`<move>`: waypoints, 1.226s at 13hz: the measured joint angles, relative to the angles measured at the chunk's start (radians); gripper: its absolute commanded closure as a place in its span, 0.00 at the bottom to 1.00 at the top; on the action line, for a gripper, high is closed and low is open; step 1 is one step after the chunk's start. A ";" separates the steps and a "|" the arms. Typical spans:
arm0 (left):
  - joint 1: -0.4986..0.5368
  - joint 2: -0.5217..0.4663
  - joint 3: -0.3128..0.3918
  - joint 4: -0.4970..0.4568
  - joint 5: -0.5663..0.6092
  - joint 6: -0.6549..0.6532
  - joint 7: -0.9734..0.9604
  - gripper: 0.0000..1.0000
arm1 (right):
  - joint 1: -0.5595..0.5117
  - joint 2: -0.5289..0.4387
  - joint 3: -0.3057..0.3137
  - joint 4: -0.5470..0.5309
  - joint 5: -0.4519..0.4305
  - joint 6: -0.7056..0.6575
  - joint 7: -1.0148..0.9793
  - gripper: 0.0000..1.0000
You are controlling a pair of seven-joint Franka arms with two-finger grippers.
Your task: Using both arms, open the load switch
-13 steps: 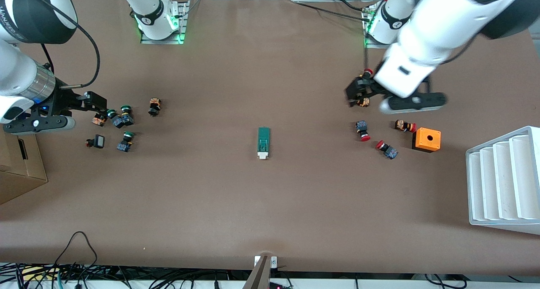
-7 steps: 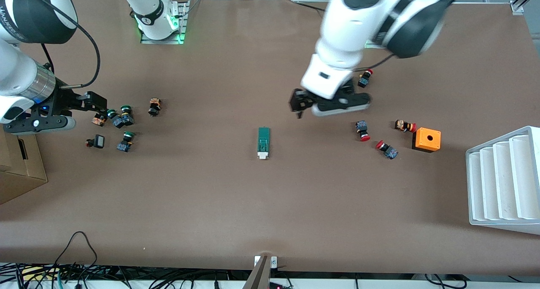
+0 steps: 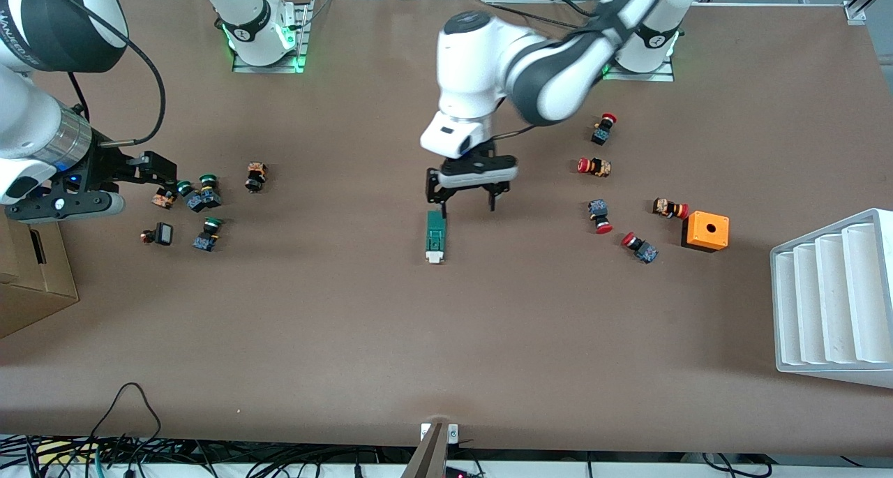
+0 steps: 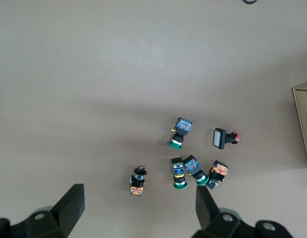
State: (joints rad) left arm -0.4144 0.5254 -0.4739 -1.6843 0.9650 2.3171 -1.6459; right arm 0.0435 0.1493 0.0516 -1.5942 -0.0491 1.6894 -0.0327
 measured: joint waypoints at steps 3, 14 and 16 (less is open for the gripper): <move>-0.031 0.146 -0.053 -0.003 0.377 0.000 -0.358 0.00 | 0.000 0.000 0.000 0.000 0.000 0.000 0.000 0.01; -0.105 0.408 -0.056 -0.010 0.981 -0.200 -0.765 0.00 | -0.001 0.000 -0.001 0.000 -0.022 0.000 -0.002 0.01; -0.121 0.431 -0.056 -0.008 1.013 -0.237 -0.771 0.00 | -0.003 0.007 -0.003 0.000 -0.027 0.000 -0.025 0.01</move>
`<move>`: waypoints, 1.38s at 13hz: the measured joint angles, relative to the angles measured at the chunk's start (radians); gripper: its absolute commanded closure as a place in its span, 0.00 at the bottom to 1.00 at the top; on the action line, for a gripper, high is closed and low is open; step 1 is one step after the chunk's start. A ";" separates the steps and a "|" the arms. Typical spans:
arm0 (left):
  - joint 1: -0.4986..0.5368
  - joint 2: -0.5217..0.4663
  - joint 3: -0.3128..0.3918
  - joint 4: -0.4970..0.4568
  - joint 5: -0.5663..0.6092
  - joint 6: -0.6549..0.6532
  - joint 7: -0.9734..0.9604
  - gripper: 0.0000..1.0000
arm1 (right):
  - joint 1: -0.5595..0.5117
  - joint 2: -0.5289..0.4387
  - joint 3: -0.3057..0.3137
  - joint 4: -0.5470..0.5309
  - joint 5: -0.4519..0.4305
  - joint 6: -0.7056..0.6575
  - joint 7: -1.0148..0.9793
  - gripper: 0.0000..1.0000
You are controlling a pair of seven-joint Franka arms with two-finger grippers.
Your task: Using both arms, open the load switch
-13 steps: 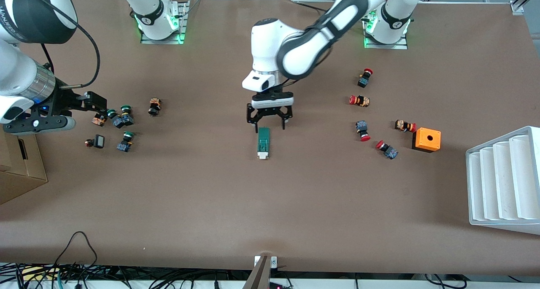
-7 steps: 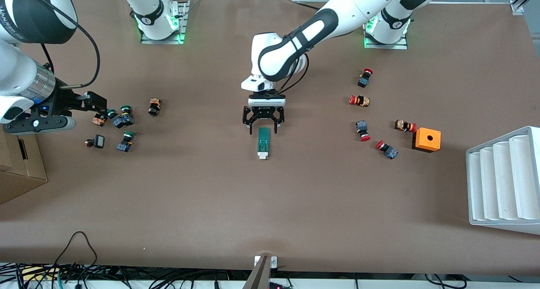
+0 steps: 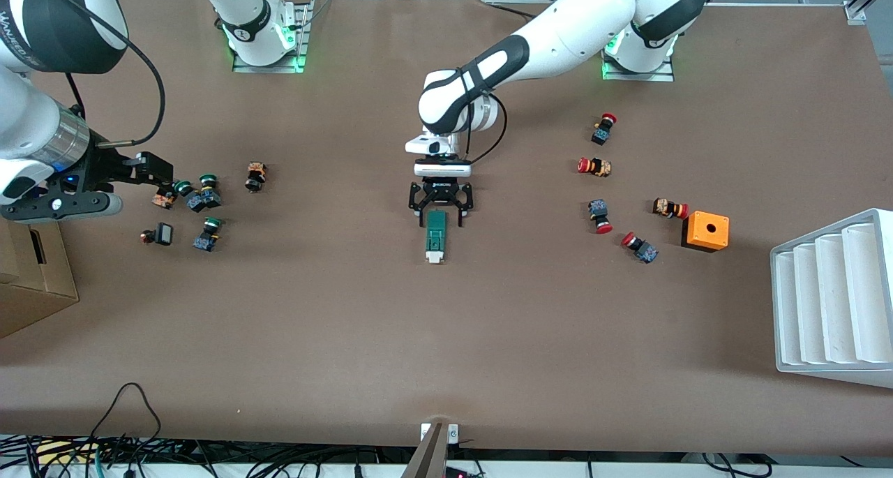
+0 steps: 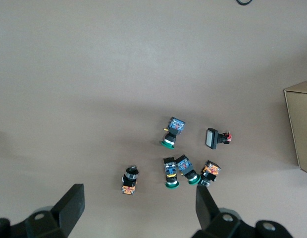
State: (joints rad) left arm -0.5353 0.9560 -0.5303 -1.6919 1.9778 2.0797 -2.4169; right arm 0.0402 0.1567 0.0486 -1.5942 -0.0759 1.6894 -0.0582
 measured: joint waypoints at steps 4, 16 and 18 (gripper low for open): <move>-0.023 0.015 -0.001 0.000 0.060 -0.053 -0.001 0.00 | -0.012 0.011 -0.007 0.000 0.033 0.004 -0.076 0.01; -0.036 0.058 -0.006 0.001 0.171 -0.138 -0.016 0.29 | 0.092 0.388 -0.002 0.374 0.240 0.011 0.369 0.03; -0.036 0.060 -0.006 -0.002 0.186 -0.147 -0.041 0.46 | 0.129 0.482 0.000 0.456 0.290 0.016 0.562 0.03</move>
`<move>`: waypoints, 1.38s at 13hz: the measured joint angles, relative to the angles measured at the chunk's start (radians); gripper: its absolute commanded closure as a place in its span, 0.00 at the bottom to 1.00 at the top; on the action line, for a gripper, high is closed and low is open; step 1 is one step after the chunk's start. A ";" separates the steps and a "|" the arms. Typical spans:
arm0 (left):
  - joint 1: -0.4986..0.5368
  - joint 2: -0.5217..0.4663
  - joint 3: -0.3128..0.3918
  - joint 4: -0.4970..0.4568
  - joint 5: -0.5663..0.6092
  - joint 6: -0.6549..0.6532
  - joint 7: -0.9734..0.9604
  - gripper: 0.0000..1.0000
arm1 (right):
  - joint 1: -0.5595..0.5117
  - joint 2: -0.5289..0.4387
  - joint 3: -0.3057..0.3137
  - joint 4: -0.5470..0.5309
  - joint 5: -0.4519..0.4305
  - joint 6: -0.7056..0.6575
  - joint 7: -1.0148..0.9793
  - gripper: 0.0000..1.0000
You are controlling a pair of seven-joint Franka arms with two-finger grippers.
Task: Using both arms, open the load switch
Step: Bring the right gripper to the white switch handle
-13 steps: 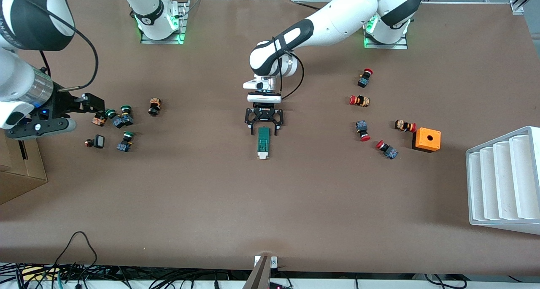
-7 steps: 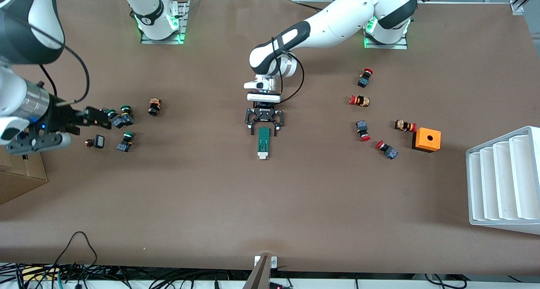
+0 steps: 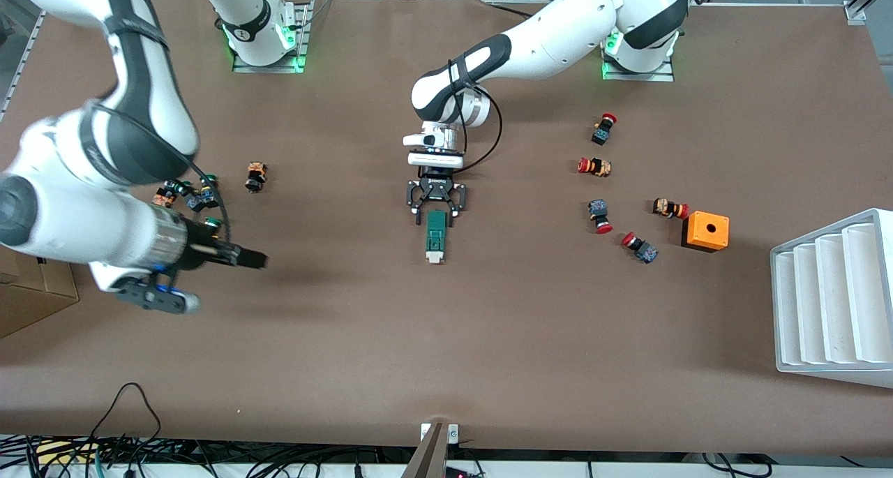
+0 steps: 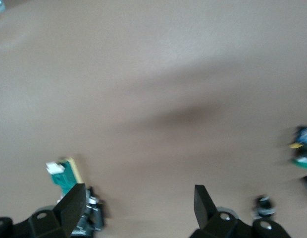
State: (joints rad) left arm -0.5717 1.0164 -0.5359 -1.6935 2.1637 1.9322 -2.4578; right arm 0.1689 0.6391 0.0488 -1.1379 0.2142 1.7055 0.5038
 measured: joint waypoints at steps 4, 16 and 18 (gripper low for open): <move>-0.002 0.003 0.000 -0.012 0.011 -0.042 -0.027 0.66 | 0.043 0.132 0.024 0.070 0.068 0.082 0.301 0.07; -0.003 0.004 0.000 -0.012 0.011 -0.043 -0.029 0.65 | 0.280 0.380 0.032 0.155 0.153 0.293 1.120 0.15; -0.003 0.004 0.000 -0.012 0.012 -0.043 -0.029 0.65 | 0.299 0.394 0.032 0.174 0.153 0.293 1.183 0.21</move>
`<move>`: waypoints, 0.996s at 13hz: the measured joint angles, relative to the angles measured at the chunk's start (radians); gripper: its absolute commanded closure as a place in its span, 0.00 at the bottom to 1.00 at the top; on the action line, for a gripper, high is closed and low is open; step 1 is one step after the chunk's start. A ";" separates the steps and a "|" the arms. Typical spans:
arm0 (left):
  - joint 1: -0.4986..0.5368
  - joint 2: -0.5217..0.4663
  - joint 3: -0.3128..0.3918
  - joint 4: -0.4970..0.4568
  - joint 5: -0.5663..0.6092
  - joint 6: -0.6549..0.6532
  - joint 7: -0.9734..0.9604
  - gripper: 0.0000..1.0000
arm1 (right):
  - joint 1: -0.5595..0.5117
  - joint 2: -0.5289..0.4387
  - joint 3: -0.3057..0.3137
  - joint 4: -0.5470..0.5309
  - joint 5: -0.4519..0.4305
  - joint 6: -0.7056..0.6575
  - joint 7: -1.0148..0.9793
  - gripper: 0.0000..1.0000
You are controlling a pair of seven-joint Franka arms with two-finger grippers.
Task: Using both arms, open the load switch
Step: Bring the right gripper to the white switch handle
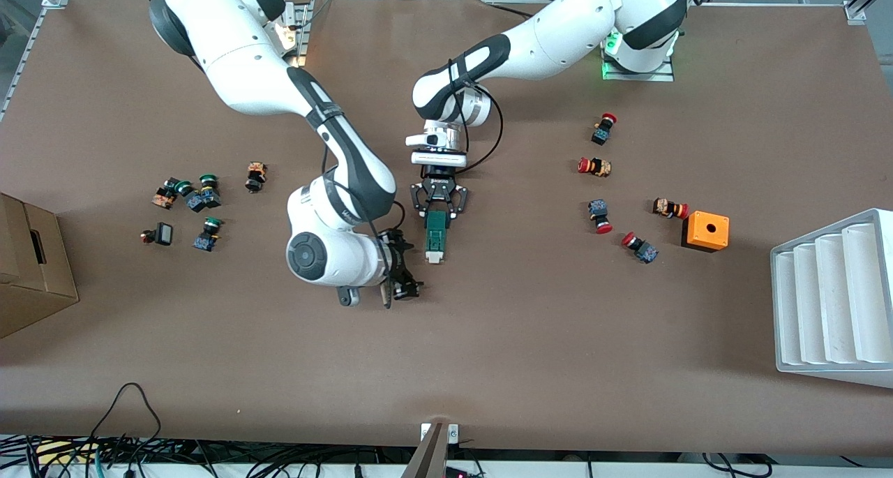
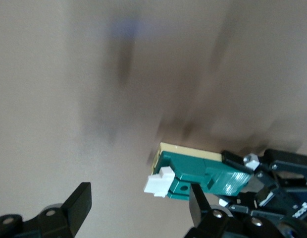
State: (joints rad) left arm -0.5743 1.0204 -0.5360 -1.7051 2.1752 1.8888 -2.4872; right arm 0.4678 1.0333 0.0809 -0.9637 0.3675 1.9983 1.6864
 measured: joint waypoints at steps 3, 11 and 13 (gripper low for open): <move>0.000 0.000 0.000 0.000 0.000 -0.001 0.000 0.64 | 0.013 0.020 0.000 0.022 0.001 0.000 0.038 0.22; -0.010 0.001 0.008 0.002 0.000 -0.007 -0.002 0.64 | 0.010 0.082 -0.001 0.089 0.014 -0.001 0.097 0.28; -0.011 0.001 0.009 0.002 0.000 -0.007 -0.002 0.64 | 0.016 0.089 0.000 0.089 0.015 -0.001 0.116 0.31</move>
State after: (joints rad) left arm -0.5852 1.0215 -0.5271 -1.7030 2.1754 1.8815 -2.4896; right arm 0.4839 1.1222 0.0805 -0.8742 0.3828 1.9977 1.8028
